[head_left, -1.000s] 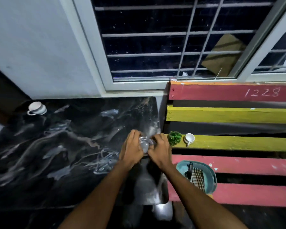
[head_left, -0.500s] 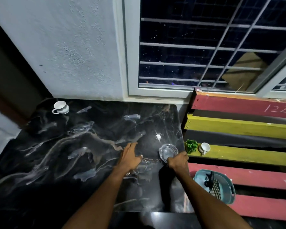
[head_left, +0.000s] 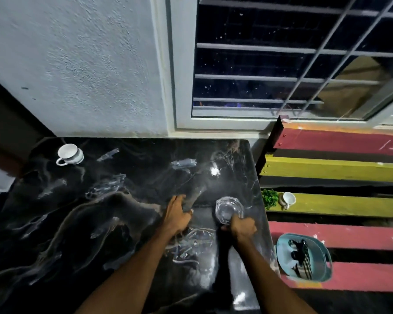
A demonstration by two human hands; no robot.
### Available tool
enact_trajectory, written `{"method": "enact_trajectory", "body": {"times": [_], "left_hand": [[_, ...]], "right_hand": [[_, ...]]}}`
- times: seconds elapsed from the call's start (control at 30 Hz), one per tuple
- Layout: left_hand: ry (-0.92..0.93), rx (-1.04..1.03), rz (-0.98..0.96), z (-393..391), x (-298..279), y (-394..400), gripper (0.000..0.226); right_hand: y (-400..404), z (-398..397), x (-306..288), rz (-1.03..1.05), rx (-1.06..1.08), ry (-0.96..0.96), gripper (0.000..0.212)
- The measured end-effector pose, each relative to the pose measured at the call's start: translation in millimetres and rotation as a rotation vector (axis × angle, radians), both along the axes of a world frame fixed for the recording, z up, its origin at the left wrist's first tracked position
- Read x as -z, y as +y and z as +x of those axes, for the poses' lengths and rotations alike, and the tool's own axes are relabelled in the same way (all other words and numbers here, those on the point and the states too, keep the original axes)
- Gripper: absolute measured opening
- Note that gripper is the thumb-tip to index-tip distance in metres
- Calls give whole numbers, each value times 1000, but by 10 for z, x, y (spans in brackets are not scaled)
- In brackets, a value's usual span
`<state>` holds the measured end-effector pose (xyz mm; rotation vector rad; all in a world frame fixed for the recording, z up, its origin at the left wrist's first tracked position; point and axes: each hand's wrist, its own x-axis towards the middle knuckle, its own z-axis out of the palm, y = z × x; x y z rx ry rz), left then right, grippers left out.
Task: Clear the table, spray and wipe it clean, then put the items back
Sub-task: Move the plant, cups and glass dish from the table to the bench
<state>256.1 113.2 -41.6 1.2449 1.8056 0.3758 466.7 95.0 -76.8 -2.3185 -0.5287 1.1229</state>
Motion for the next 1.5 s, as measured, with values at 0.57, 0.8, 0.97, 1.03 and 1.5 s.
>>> {"method": "enact_trajectory", "body": {"times": [0.57,0.8,0.97,1.03,1.5], "left_hand": [[-21,-917,275,-3346,-64,255,32],[85,-740,258,-4266,702,920,40],[61,-629,222,-4203,209,1111,21],[89,-594,238,-4227,238,1178,19],[-164,-501,284,-3063,270,609,5]], "right_hand": [[381,-2930,-643,125,-249,269,20],[298,-3342,-631,109,-183,287,19],[278,-3344,-604,91,-148,275,17],[277,-3298,-564,92,-150,275,20],[214,-2665,-678,147,-43,291,19]]}}
